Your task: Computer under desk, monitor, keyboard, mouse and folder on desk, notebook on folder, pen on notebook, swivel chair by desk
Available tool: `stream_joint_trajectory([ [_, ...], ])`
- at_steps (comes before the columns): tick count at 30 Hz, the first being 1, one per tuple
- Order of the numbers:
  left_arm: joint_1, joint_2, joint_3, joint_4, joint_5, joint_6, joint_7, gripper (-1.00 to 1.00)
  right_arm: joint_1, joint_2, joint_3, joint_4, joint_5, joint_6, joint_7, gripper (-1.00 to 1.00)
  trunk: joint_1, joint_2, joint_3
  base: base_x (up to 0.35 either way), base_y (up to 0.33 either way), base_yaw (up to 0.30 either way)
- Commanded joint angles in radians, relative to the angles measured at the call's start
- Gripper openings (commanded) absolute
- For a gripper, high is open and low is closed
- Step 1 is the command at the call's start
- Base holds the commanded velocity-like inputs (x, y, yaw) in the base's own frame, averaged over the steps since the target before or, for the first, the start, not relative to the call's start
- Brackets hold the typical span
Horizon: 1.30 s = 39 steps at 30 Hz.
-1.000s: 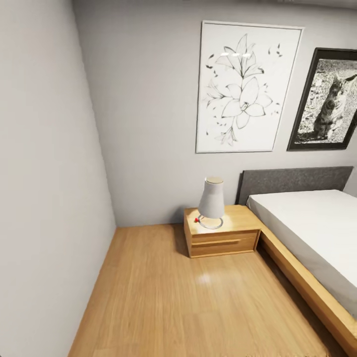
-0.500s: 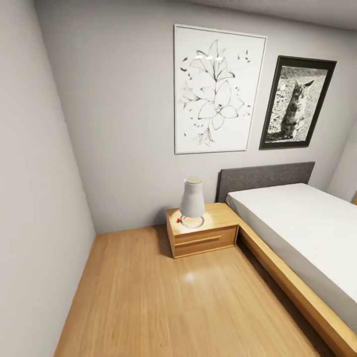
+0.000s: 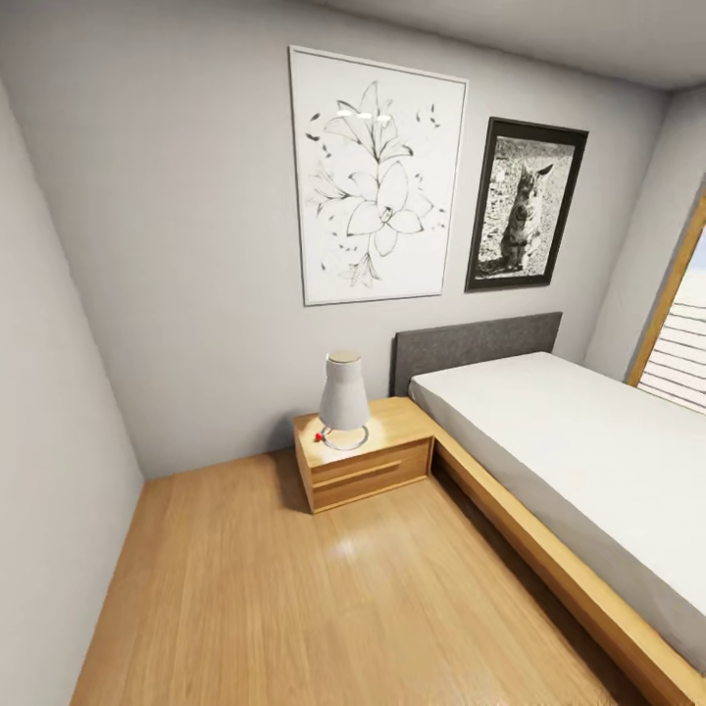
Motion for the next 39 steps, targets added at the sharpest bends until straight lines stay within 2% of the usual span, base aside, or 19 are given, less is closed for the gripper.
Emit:
stream_joint_trajectory([
  [1,0.000,0.000,0.000,0.004,0.004,-0.007,0.000,1.00,-0.001,0.000,0.000,0.001,0.000,-0.003,0.000,1.00,0.000,-0.001,-0.001,0.000,0.000,-0.274],
  [7,0.000,0.001,0.002,0.018,0.003,-0.020,0.000,1.00,-0.001,0.000,0.000,0.001,0.004,-0.001,0.001,1.00,0.000,-0.001,-0.001,-0.014,0.000,-0.284],
  [15,0.000,0.001,0.004,0.022,0.003,-0.022,0.000,1.00,-0.001,0.000,0.000,0.001,0.028,0.002,0.002,1.00,0.000,-0.001,-0.004,-0.160,-0.102,-0.286],
  [25,0.000,0.002,0.004,0.022,0.005,-0.020,0.000,1.00,-0.001,0.000,0.000,0.001,0.033,0.003,0.002,1.00,0.000,-0.001,-0.013,-0.022,-0.018,-0.266],
  [39,-0.001,0.002,0.002,0.023,0.004,-0.020,-0.003,1.00,-0.001,0.000,0.000,0.001,0.031,0.002,0.001,1.00,0.000,-0.001,-0.018,0.057,0.223,-0.281],
])
